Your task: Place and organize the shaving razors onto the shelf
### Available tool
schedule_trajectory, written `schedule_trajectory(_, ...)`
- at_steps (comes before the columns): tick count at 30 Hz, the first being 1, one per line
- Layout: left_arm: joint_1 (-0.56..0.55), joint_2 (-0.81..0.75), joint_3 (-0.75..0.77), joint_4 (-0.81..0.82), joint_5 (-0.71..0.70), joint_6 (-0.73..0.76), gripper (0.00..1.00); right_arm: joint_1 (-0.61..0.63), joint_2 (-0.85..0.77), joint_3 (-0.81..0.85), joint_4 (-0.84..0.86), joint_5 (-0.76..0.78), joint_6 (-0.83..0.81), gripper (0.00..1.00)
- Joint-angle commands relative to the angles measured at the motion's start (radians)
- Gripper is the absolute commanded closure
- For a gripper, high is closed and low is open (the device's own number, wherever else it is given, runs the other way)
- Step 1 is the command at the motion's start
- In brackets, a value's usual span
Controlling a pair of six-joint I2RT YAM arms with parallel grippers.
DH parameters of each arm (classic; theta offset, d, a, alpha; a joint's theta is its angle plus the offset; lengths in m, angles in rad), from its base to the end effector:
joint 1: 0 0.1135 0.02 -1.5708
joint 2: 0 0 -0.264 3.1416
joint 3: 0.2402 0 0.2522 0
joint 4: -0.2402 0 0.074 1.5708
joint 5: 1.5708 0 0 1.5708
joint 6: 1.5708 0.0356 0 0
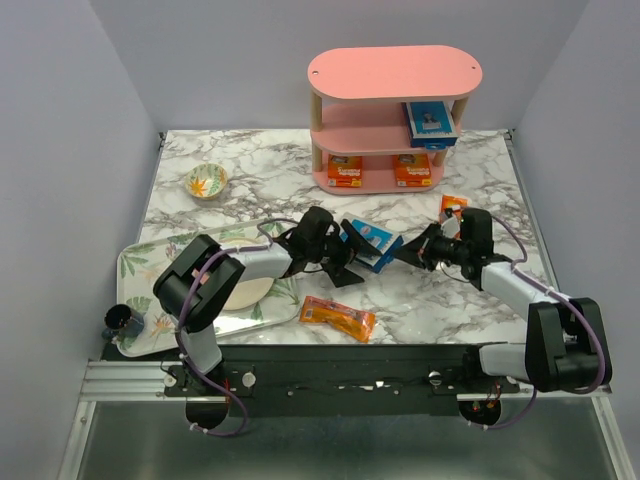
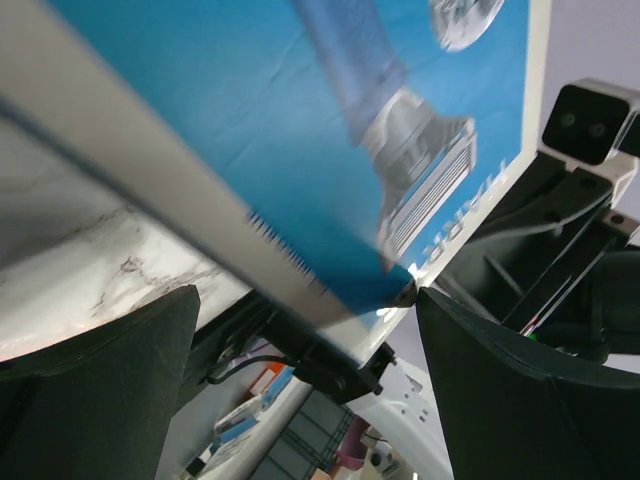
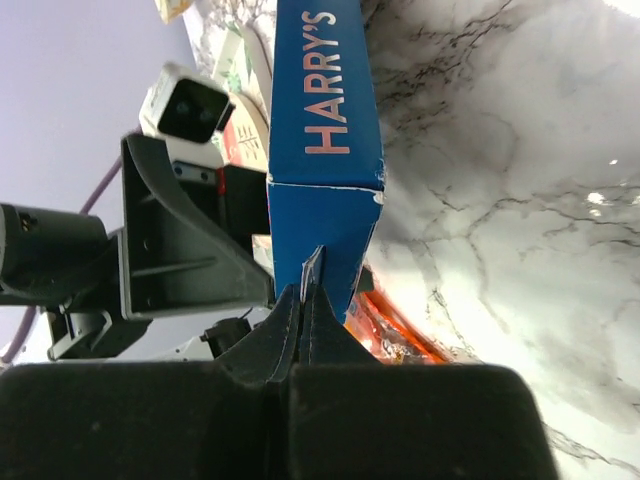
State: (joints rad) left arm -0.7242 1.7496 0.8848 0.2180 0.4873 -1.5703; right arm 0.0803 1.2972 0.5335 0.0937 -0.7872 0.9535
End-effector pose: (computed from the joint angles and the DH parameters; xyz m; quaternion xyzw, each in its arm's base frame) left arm 0.2554 -0.2481 0.1623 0.2586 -0.8363 0.4831 0.0191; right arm 0.2420 0.0448 0.1800 0.2003 0.8240 0.4988 0.1789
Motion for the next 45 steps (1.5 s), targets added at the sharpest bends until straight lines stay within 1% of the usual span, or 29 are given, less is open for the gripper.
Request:
schedule_trajectory(1, 0.005, 0.041, 0.063, 0.063, 0.022, -0.024, 0.03, 0.065, -0.030, -0.024, -0.005, 0.036, 0.039, 0.97)
schedule_trajectory(5, 0.008, 0.016, 0.080, 0.054, 0.014, 0.015, 0.11, 0.088, -0.033, -0.044, -0.012, 0.045, 0.053, 0.96)
schedule_trajectory(6, 0.009, 0.011, 0.079, 0.041, 0.014, 0.030, 0.15, 0.088, -0.035, -0.050, -0.012, 0.046, 0.054, 0.94)
schedule_trajectory(8, 0.014, -0.007, 0.072, 0.032, 0.011, 0.046, 0.18, 0.088, -0.045, -0.058, -0.011, 0.048, 0.054, 0.94)
schedule_trajectory(11, 0.023, -0.030, 0.071, 0.015, 0.007, 0.081, 0.27, 0.096, -0.061, -0.066, -0.031, 0.055, 0.041, 0.92)
schedule_trajectory(12, 0.034, -0.033, 0.072, 0.014, 0.001, 0.096, 0.33, 0.096, -0.065, -0.069, -0.031, 0.057, 0.037, 0.92)
schedule_trajectory(14, 0.043, -0.041, 0.075, 0.003, 0.000, 0.131, 0.37, 0.101, -0.072, -0.081, -0.034, 0.062, 0.036, 0.89)
schedule_trajectory(15, 0.046, -0.042, 0.077, -0.005, -0.004, 0.141, 0.40, 0.104, -0.075, -0.084, -0.032, 0.062, 0.036, 0.86)
schedule_trajectory(17, 0.060, -0.047, 0.071, -0.022, -0.004, 0.158, 0.40, 0.108, -0.075, -0.087, -0.034, 0.063, 0.040, 0.81)
schedule_trajectory(18, 0.062, -0.047, 0.068, -0.022, -0.004, 0.165, 0.41, 0.117, -0.070, -0.087, -0.031, 0.063, 0.045, 0.74)
schedule_trajectory(19, 0.066, -0.048, 0.065, -0.020, -0.004, 0.170, 0.42, 0.122, -0.067, -0.087, -0.026, 0.063, 0.048, 0.72)
schedule_trajectory(21, 0.071, -0.050, 0.056, -0.014, -0.003, 0.185, 0.48, 0.136, -0.061, -0.084, -0.008, 0.062, 0.057, 0.67)
schedule_trajectory(24, 0.077, -0.045, 0.052, -0.009, 0.002, 0.191, 0.53, 0.147, -0.039, -0.072, 0.009, 0.063, 0.068, 0.60)
schedule_trajectory(26, 0.088, -0.042, 0.057, -0.002, 0.011, 0.203, 0.56, 0.151, -0.026, -0.058, 0.011, 0.054, 0.067, 0.59)
schedule_trajectory(27, 0.094, -0.041, 0.059, -0.005, 0.016, 0.231, 0.62, 0.151, -0.024, -0.038, -0.017, 0.046, 0.045, 0.56)
schedule_trajectory(28, 0.103, -0.048, 0.059, 0.000, 0.019, 0.259, 0.66, 0.151, -0.026, -0.023, -0.035, 0.034, 0.021, 0.56)
schedule_trajectory(29, 0.115, -0.056, 0.056, -0.002, 0.040, 0.288, 0.69, 0.151, -0.041, -0.004, -0.060, -0.002, -0.054, 0.55)
schedule_trajectory(30, 0.143, -0.064, 0.052, -0.003, 0.056, 0.315, 0.73, 0.148, -0.055, 0.014, -0.140, -0.020, -0.105, 0.55)
schedule_trajectory(32, 0.175, -0.102, 0.025, -0.006, 0.112, 0.389, 0.75, 0.145, -0.093, 0.094, -0.246, -0.064, -0.229, 0.55)
schedule_trajectory(33, 0.190, -0.117, 0.014, -0.009, 0.129, 0.409, 0.75, 0.147, -0.102, 0.124, -0.356, -0.072, -0.348, 0.54)
schedule_trajectory(36, 0.275, -0.179, -0.012, -0.008, 0.209, 0.463, 0.75, 0.147, -0.143, 0.207, -0.512, -0.081, -0.529, 0.52)
schedule_trajectory(38, 0.337, -0.209, 0.005, -0.028, 0.246, 0.525, 0.75, 0.147, -0.162, 0.236, -0.554, -0.078, -0.582, 0.52)
schedule_trajectory(39, 0.357, -0.210, 0.006, -0.022, 0.290, 0.530, 0.75, 0.147, -0.170, 0.243, -0.580, -0.080, -0.637, 0.51)
schedule_trajectory(40, 0.374, -0.211, 0.003, 0.050, 0.391, 0.526, 0.75, 0.147, -0.170, 0.246, -0.589, -0.075, -0.659, 0.52)
schedule_trajectory(41, 0.405, -0.213, 0.005, 0.070, 0.439, 0.521, 0.75, 0.145, -0.168, 0.252, -0.597, -0.066, -0.674, 0.52)
schedule_trajectory(42, 0.414, -0.217, 0.011, 0.072, 0.471, 0.527, 0.75, 0.145, -0.164, 0.258, -0.609, -0.040, -0.711, 0.52)
schedule_trajectory(43, 0.420, -0.220, 0.019, 0.072, 0.552, 0.535, 0.76, 0.145, -0.154, 0.266, -0.614, -0.032, -0.729, 0.51)
schedule_trajectory(44, 0.424, -0.219, 0.049, 0.066, 0.592, 0.546, 0.76, 0.147, -0.148, 0.272, -0.612, -0.026, -0.751, 0.51)
schedule_trajectory(45, 0.424, -0.217, 0.071, 0.048, 0.624, 0.593, 0.76, 0.145, -0.145, 0.290, -0.615, -0.014, -0.790, 0.51)
